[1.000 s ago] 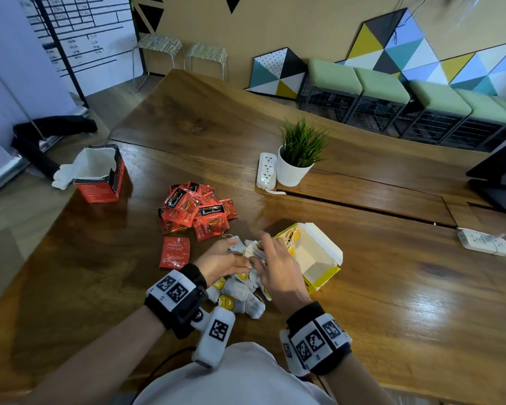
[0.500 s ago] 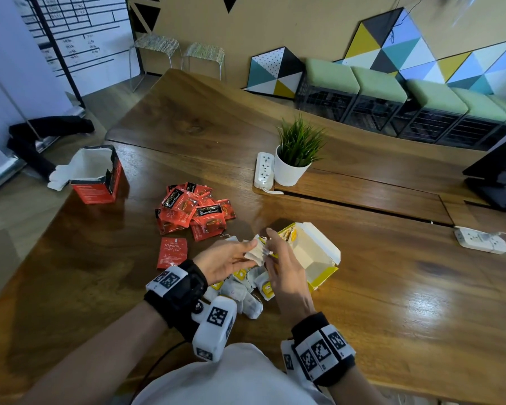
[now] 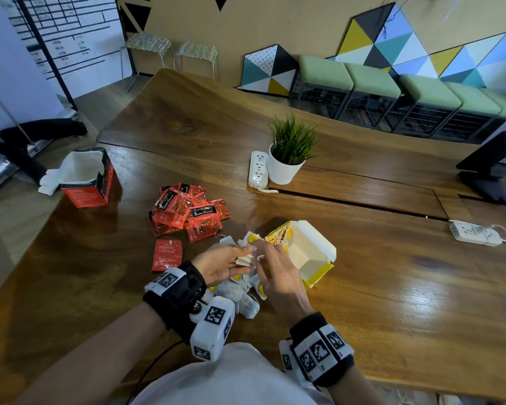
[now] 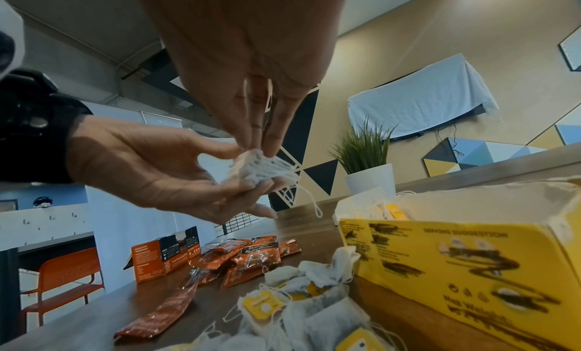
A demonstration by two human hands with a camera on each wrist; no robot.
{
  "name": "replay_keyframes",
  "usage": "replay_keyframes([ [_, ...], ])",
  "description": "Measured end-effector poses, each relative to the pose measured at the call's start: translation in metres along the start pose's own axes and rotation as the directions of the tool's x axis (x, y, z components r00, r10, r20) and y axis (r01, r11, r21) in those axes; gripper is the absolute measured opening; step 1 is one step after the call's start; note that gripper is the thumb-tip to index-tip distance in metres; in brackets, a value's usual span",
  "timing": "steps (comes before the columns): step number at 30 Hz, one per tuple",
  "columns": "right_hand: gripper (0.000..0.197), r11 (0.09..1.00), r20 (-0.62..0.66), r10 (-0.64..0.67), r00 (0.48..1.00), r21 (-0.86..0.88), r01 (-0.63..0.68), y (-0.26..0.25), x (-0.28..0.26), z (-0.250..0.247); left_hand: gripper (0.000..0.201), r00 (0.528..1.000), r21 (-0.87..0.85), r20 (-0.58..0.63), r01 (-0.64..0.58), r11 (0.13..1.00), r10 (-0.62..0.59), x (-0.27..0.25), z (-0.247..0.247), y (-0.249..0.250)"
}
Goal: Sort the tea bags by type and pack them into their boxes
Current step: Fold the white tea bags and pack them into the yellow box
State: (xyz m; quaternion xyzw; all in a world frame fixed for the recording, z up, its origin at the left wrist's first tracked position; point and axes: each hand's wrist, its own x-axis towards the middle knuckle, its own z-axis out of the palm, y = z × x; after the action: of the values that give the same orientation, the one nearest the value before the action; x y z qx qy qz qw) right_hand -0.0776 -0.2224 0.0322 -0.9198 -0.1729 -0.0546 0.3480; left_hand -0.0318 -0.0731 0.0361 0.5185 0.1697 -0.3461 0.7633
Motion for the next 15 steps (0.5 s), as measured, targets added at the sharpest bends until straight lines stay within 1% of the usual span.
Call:
replay_keyframes([
  [2,0.024,0.998,0.002,-0.019,1.0,0.056,0.019,-0.002,-0.001,-0.004,0.01,1.0,0.06,-0.012,-0.006,0.998,0.007,0.001,-0.002,0.0],
  [3,0.027,0.997,-0.003,-0.026,1.0,0.07,0.026,-0.001,-0.001,-0.005,0.012,1.0,0.096,-0.003,-0.02,0.995,0.021,0.0,-0.002,0.0],
  [4,0.034,0.998,-0.004,-0.014,1.0,0.068,0.014,0.001,-0.001,-0.006,0.017,0.999,0.144,0.016,-0.044,0.989,0.042,0.0,-0.003,0.001],
  [6,0.061,0.994,0.045,0.076,0.996,0.07,-0.079,0.01,0.001,-0.008,0.037,0.995,0.321,0.052,-0.098,0.942,0.086,-0.002,-0.004,0.001],
  [7,0.074,0.981,0.114,0.147,0.982,0.107,-0.16,0.015,0.002,-0.01,0.051,0.992,0.454,0.059,-0.123,0.882,0.108,-0.003,-0.004,0.001],
  [8,0.083,0.951,0.204,0.224,0.953,0.168,-0.259,0.017,0.005,-0.016,0.065,0.988,0.592,0.078,-0.155,0.791,0.135,-0.003,-0.003,0.001],
  [9,0.087,0.903,0.3,0.281,0.912,0.238,-0.357,0.02,0.007,-0.021,0.075,0.982,0.702,0.109,-0.185,0.687,0.153,-0.003,0.0,0.002],
  [10,0.085,0.866,0.376,0.303,0.876,0.274,-0.418,0.023,0.009,-0.025,0.082,0.977,0.772,0.135,-0.207,0.601,0.164,-0.003,0.003,0.002],
  [11,0.078,0.859,0.409,0.301,0.861,0.276,-0.431,0.027,0.011,-0.028,0.086,0.973,0.806,0.148,-0.222,0.549,0.176,-0.003,0.007,0.003],
  [13,0.06,0.866,0.39,0.278,0.878,0.294,-0.405,0.037,0.013,-0.033,0.089,0.963,0.832,0.151,-0.247,0.497,0.225,0.001,0.015,0.004],
  [15,0.046,0.856,0.367,0.311,0.876,0.293,-0.427,0.039,0.018,-0.039,0.089,0.952,0.847,0.137,-0.256,0.466,0.275,0.008,0.023,0.004],
])
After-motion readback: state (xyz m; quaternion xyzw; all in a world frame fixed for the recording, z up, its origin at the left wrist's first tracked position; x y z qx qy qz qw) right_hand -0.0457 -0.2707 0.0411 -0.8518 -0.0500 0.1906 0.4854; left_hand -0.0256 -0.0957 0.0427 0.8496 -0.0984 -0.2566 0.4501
